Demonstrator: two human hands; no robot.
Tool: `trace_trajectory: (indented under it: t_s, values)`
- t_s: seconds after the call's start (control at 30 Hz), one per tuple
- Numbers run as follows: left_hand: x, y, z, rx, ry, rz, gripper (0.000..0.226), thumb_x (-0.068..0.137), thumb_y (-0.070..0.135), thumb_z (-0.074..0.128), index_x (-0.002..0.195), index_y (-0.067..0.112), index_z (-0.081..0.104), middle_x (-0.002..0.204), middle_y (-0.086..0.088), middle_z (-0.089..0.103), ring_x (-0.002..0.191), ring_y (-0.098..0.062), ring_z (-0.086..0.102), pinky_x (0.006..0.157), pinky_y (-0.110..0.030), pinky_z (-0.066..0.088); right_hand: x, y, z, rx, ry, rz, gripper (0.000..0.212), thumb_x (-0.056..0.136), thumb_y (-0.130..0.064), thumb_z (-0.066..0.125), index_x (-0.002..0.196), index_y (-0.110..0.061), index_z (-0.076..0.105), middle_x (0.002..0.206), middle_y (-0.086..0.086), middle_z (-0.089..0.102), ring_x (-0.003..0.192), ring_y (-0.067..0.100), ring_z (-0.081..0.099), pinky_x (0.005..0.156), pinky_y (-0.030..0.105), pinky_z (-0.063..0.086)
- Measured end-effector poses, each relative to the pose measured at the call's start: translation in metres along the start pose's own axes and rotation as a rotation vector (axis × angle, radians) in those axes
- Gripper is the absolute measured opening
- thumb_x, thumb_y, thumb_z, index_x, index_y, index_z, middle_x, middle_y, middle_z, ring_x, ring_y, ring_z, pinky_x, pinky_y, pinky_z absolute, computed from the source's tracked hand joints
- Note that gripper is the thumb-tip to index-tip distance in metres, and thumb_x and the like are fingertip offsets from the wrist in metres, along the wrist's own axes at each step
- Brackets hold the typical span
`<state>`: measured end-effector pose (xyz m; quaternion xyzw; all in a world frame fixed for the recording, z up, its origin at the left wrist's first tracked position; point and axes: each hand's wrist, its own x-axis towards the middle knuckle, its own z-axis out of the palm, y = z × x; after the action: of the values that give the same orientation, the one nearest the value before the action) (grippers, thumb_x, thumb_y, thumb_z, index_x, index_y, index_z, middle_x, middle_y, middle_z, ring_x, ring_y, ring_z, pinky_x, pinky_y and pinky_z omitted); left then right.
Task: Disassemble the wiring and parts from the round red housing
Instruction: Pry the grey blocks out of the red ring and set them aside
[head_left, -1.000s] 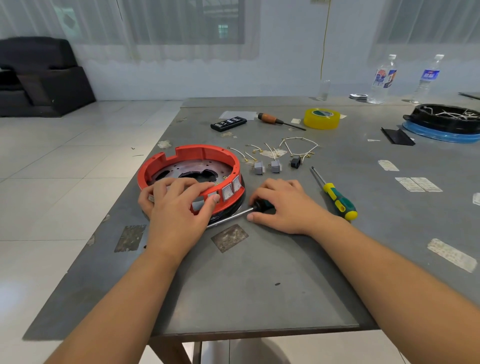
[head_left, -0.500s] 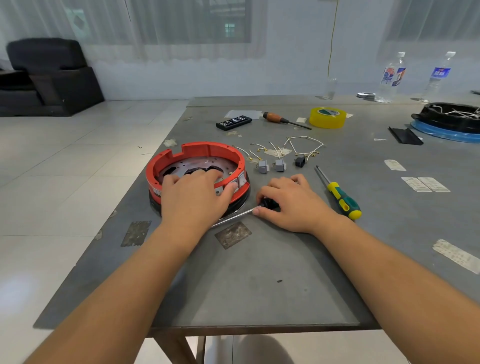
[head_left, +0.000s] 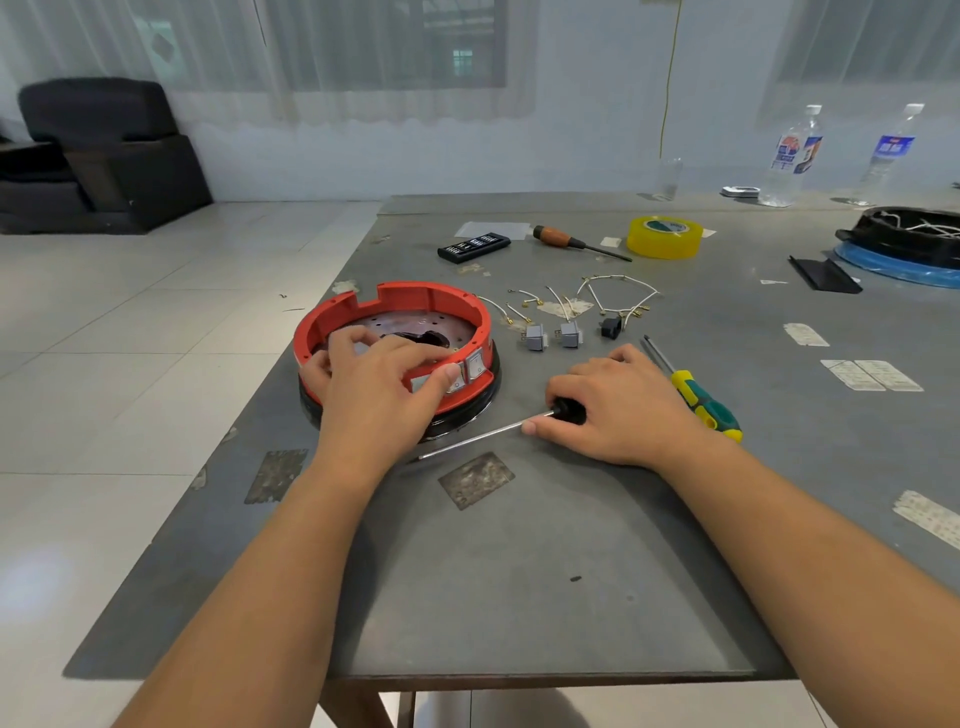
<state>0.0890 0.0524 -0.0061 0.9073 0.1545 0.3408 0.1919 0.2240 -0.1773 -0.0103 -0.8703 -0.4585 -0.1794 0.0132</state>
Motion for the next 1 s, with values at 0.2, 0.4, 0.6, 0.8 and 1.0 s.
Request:
trace_trajectory:
  t_s: [0.2, 0.4, 0.6, 0.8, 1.0]
  values:
    - [-0.003, -0.01, -0.004, -0.045, -0.021, -0.033, 0.02, 0.099, 0.053, 0.064, 0.115, 0.049, 0.076, 0.115, 0.029, 0.064, 0.134, -0.023, 0.032, 0.104, -0.043, 0.018, -0.002, 0.013, -0.001, -0.031, 0.11, 0.076, 0.075, 0.082, -0.094, 0.01, 0.067, -0.03, 0.045, 0.06, -0.01, 0.051, 0.064, 0.011, 0.05, 0.077, 0.034, 0.036]
    - [-0.008, -0.016, -0.003, -0.083, 0.02, -0.043, 0.024, 0.103, 0.05, 0.06, 0.121, 0.047, 0.075, 0.122, 0.02, 0.072, 0.132, -0.02, 0.037, 0.113, -0.051, 0.021, -0.005, 0.019, -0.002, -0.053, 0.199, 0.167, 0.071, 0.085, -0.09, 0.016, 0.061, -0.027, 0.04, 0.055, -0.011, 0.044, 0.059, 0.014, 0.046, 0.065, 0.033, 0.028]
    - [-0.01, -0.014, 0.001, -0.067, 0.029, -0.046, 0.034, 0.1, 0.058, 0.051, 0.122, 0.048, 0.075, 0.117, 0.02, 0.073, 0.126, -0.018, 0.044, 0.112, -0.048, 0.02, -0.004, 0.02, -0.002, -0.072, 0.255, 0.214, 0.071, 0.085, -0.09, 0.015, 0.058, -0.027, 0.036, 0.053, -0.012, 0.043, 0.055, 0.015, 0.041, 0.061, 0.031, 0.022]
    - [-0.012, -0.011, 0.003, -0.053, 0.072, -0.031, 0.028, 0.104, 0.052, 0.058, 0.126, 0.046, 0.073, 0.117, 0.017, 0.075, 0.121, -0.015, 0.048, 0.111, -0.043, 0.017, -0.004, 0.025, 0.0, -0.097, 0.238, 0.233, 0.072, 0.086, -0.09, 0.017, 0.06, -0.027, 0.04, 0.055, -0.012, 0.046, 0.057, 0.016, 0.044, 0.063, 0.032, 0.029]
    - [-0.013, -0.01, 0.004, -0.047, 0.083, -0.033, 0.028, 0.105, 0.05, 0.057, 0.128, 0.044, 0.073, 0.118, 0.016, 0.074, 0.116, -0.012, 0.046, 0.112, -0.044, 0.018, -0.006, 0.022, -0.003, -0.091, 0.184, 0.275, 0.078, 0.08, -0.093, 0.009, 0.063, -0.027, 0.046, 0.055, -0.011, 0.049, 0.059, 0.018, 0.049, 0.058, 0.029, 0.031]
